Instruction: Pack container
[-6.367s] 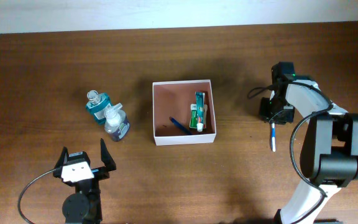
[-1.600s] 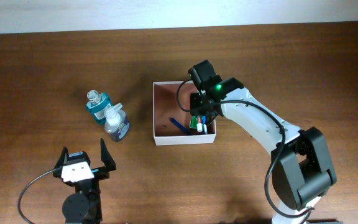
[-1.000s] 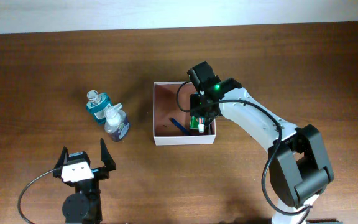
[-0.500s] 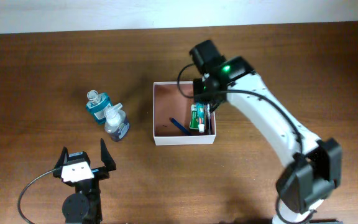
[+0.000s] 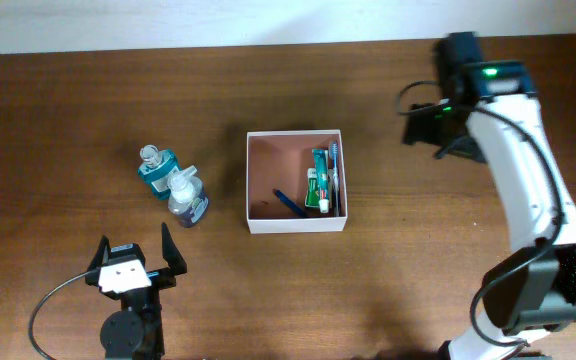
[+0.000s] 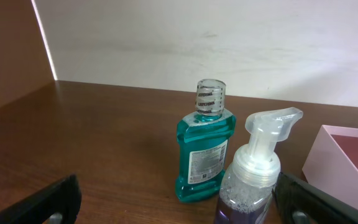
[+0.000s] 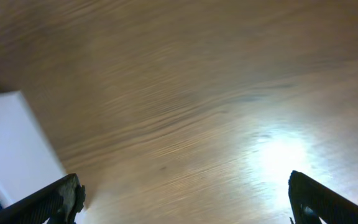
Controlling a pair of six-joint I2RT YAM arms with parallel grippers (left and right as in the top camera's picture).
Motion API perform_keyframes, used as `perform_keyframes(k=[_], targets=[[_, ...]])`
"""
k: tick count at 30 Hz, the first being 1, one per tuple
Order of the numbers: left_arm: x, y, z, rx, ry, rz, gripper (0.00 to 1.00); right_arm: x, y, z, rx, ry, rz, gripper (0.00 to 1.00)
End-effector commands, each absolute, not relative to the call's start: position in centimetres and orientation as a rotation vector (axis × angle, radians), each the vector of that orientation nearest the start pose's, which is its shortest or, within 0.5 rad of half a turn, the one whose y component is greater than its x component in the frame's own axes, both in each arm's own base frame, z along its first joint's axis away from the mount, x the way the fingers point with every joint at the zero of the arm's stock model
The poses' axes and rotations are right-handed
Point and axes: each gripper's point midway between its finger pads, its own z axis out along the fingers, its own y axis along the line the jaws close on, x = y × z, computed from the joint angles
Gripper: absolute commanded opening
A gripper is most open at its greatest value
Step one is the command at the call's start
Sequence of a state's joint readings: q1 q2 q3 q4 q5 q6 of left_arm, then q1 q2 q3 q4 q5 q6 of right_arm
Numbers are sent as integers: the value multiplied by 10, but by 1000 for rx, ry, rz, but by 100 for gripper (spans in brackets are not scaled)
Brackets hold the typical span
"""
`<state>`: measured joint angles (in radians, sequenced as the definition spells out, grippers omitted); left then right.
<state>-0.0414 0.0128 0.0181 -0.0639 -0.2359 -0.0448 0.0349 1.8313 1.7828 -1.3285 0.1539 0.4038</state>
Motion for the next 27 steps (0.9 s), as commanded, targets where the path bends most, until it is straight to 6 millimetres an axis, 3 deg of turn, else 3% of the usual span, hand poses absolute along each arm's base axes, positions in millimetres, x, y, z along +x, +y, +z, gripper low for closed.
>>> perform_keyframes(k=[1, 6, 11, 22, 27], targets=[[243, 30, 162, -167, 1622, 133, 99, 381, -49, 182, 671, 2825, -196, 98], [243, 30, 162, -167, 1622, 133, 99, 375, -84, 182, 802, 2796, -211, 98], [243, 30, 162, -167, 1622, 133, 99, 370, -103, 183, 875, 2776, -220, 98], [243, 29, 164, -165, 1613, 129, 99, 370, -106, 182, 886, 2773, -217, 98], [245, -19, 158, 52, 1646, -100, 99, 370, -106, 182, 886, 2773, -217, 98]])
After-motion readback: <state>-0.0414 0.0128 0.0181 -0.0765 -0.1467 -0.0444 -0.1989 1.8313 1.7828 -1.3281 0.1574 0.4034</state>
